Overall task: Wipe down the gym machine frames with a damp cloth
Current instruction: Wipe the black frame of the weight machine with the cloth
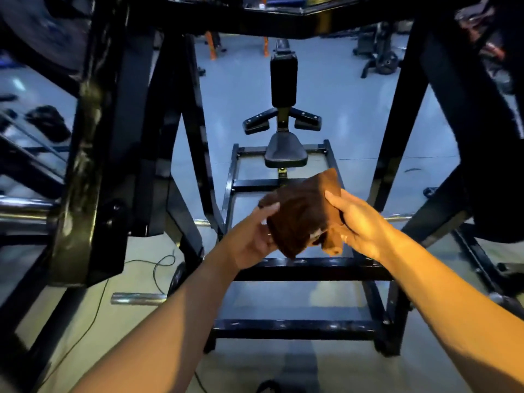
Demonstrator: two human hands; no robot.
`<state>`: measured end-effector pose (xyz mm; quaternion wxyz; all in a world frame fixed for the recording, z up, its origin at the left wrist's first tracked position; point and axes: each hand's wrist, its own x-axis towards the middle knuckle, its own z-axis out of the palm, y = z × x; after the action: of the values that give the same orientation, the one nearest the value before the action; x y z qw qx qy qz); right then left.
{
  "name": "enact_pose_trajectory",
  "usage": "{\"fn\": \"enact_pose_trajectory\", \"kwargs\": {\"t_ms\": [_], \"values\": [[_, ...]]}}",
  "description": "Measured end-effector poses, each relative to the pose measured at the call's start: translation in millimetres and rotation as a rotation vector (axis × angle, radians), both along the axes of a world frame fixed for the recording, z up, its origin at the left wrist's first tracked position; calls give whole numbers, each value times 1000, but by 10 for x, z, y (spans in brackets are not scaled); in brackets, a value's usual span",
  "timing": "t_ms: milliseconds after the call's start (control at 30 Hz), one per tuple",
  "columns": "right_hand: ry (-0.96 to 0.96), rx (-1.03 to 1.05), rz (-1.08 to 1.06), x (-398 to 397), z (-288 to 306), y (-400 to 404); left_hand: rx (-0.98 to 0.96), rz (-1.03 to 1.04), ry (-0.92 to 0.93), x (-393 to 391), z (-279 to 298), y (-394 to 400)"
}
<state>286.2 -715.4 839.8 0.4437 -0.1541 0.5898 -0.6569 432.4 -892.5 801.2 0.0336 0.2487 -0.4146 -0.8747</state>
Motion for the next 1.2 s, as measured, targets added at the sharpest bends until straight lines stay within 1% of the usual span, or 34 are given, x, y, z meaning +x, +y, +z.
{"fn": "enact_pose_trajectory", "kwargs": {"t_ms": [33, 100, 167, 233, 300, 367, 400, 500, 600, 667, 733, 767, 833, 900, 1033, 1067, 1133, 1200], "values": [[-76, -32, 9, -5, 0, -5, -28, -35, 19, 30, -38, 13], [-201, -60, 46, -25, -16, 7, -64, -35, 15, 48, -26, 8], [-244, -17, 72, -47, -58, 37, -123, 9, -25, 40, 7, -39], [-216, 41, 113, -36, -74, 44, -194, 54, -76, 46, 29, -100], [-131, 87, 166, -28, -80, 28, -238, 90, -167, 62, 19, -167], [-67, 102, 212, -22, -70, 1, -298, 58, -235, 106, 52, -207], [-55, 93, 221, -15, -50, -14, -305, 34, -234, 133, 82, -232], [-59, -46, 233, 5, 50, -53, -246, 0, -97, 206, 232, -333], [-37, -172, 144, 5, 186, -82, -141, -21, 99, 219, 353, -437], [9, -157, 46, -5, 234, -76, -23, -37, 140, 210, 445, -442], [22, -102, -76, 42, 231, -58, 15, -39, 106, 192, 471, -428], [21, -78, -128, 79, 222, -52, -5, -60, 82, 173, 470, -419], [44, -38, -188, 189, 204, -32, -143, -114, 44, 131, 455, -370], [77, -2, -242, 306, 190, -22, -268, -225, 18, 118, 411, -328], [104, 70, -410, 535, 70, 31, -385, -471, -7, 296, 295, -205], [76, 112, -429, 617, 7, 54, -392, -489, -15, 360, 263, -171], [-87, 197, -428, 830, -182, 134, -419, -478, -39, 464, 118, -136], [-194, 255, -356, 1001, -321, 234, -432, -447, -70, 540, 32, -115]]}}
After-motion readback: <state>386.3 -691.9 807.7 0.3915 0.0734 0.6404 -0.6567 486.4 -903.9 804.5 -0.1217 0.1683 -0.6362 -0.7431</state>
